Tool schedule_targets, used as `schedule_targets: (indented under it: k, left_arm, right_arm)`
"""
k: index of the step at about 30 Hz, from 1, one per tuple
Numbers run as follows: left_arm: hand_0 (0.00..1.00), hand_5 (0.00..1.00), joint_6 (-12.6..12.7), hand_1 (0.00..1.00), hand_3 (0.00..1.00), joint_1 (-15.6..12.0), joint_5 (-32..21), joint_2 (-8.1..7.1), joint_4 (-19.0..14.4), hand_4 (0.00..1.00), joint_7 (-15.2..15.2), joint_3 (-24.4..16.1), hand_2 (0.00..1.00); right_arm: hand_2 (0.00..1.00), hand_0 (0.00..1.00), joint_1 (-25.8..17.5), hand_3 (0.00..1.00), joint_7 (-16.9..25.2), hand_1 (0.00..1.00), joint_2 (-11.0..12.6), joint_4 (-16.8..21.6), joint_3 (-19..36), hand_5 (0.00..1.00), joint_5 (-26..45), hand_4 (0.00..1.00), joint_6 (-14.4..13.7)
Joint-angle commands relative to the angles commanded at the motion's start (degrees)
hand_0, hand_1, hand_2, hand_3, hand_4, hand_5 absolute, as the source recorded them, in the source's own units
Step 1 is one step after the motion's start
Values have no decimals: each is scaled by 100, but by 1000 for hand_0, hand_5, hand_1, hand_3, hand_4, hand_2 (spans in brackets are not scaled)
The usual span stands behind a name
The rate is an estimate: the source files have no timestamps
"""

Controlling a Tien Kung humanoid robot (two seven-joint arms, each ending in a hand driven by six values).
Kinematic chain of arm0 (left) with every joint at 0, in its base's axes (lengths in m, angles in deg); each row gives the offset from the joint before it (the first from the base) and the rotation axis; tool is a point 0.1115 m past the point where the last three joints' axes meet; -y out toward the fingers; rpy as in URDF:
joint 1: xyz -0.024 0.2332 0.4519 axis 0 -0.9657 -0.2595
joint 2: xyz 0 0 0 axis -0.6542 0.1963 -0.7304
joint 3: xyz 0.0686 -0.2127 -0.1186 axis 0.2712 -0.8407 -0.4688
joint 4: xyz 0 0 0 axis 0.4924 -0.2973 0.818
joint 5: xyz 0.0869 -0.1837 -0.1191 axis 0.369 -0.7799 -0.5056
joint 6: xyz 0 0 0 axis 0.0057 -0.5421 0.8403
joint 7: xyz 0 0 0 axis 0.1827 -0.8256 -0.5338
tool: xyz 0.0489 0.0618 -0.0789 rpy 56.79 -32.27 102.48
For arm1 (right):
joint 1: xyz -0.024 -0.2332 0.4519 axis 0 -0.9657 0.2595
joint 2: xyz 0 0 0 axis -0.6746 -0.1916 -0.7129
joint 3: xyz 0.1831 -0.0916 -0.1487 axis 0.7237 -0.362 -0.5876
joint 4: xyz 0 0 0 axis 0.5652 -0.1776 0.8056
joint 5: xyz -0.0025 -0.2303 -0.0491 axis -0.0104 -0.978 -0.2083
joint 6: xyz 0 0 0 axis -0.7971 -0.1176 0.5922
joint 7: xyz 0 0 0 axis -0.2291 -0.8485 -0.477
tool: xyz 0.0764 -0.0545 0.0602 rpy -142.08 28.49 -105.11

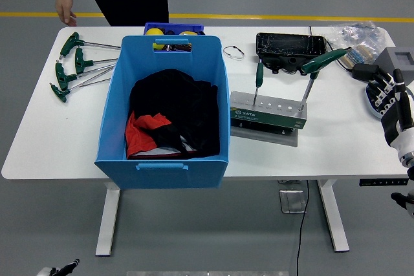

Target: Lift tool from toolbox,place it in box,lift tool from toolbox,place it in box

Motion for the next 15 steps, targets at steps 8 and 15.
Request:
schedule_targets:
  k: [8, 15]
  left_arm:
    - [724, 691, 0, 767, 737, 0, -8, -2, 3, 744, 3, 4, 767]
    - [725, 691, -4, 765, 738, 9, 10, -8, 1, 744, -5, 3, 766]
  right_arm:
    - [940, 998, 2, 938, 0, 934, 6, 41, 8, 998, -7, 998, -5]
    - [940, 998, 1, 950, 1, 933, -6, 35, 33, 998, -3, 998, -14]
